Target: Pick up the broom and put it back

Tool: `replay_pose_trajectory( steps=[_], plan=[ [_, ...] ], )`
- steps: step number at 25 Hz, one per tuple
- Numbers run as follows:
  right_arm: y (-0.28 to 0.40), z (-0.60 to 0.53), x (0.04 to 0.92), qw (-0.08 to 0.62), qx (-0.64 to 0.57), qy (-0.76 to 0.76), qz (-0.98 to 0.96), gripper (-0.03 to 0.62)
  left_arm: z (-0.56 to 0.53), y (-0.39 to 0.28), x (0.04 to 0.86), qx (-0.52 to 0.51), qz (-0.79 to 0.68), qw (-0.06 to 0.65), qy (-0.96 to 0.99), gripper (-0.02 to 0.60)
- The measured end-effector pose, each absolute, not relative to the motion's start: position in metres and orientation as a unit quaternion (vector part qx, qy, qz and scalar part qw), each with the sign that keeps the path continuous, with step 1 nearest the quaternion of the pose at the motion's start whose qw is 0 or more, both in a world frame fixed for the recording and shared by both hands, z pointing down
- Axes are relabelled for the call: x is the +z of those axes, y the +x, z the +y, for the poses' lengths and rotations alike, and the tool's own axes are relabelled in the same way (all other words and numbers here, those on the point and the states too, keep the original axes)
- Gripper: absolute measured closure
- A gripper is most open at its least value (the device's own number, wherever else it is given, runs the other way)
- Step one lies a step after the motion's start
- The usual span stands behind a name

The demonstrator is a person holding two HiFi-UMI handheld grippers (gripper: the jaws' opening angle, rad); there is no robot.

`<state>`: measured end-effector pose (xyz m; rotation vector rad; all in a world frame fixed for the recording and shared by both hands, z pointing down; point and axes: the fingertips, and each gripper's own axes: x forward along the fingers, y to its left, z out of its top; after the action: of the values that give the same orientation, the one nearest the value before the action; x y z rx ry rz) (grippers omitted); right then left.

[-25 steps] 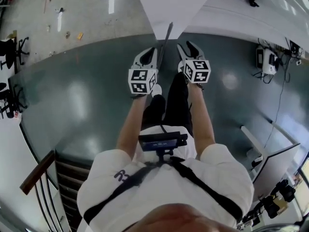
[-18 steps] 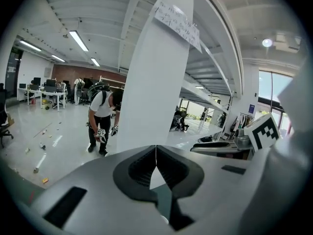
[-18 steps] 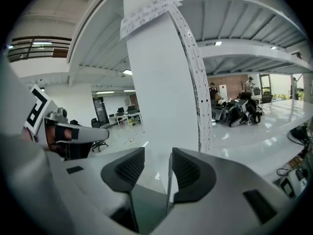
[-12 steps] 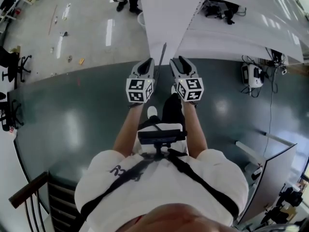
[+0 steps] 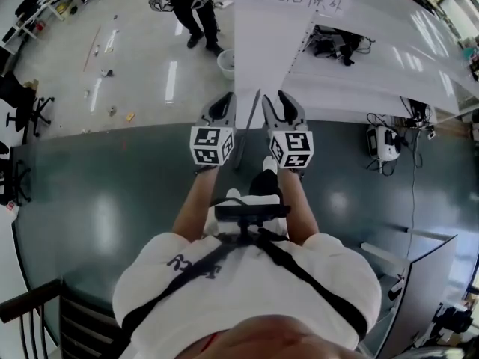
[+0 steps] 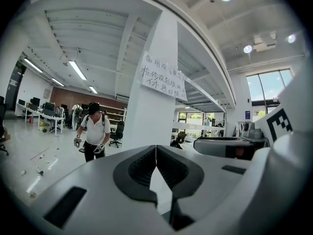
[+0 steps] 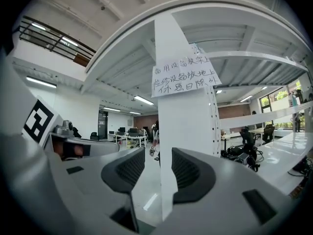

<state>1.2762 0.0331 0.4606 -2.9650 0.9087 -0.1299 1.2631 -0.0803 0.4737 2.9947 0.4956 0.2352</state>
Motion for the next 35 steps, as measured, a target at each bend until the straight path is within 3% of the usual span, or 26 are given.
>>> replay_pose_trajectory(
  steps=[3,5,10,17,35],
  plan=[
    [1.270,0.023,0.444,0.019,-0.029,-0.952,0.303,0.416,-0.083,1.260,0.452,0.061,0.162,0.045,0.984,0.569],
    [1.264,0.018,0.435,0.022,-0.019,-0.951,0.309,0.479,-0.083,1.257,0.440,0.050,0.164,0.044,0.984,0.569],
    [1.253,0.010,0.416,0.032,-0.005,-0.949,0.314,0.496,-0.082,1.248,0.424,0.032,0.169,0.043,0.984,0.569],
    [1.243,0.010,0.403,0.036,0.002,-0.952,0.305,0.586,-0.077,1.239,0.415,0.023,0.180,0.045,0.982,0.569],
    [1.231,0.039,0.407,0.030,0.005,-0.964,0.263,0.586,-0.050,1.226,0.413,0.016,0.206,0.045,0.977,0.569]
  ],
)
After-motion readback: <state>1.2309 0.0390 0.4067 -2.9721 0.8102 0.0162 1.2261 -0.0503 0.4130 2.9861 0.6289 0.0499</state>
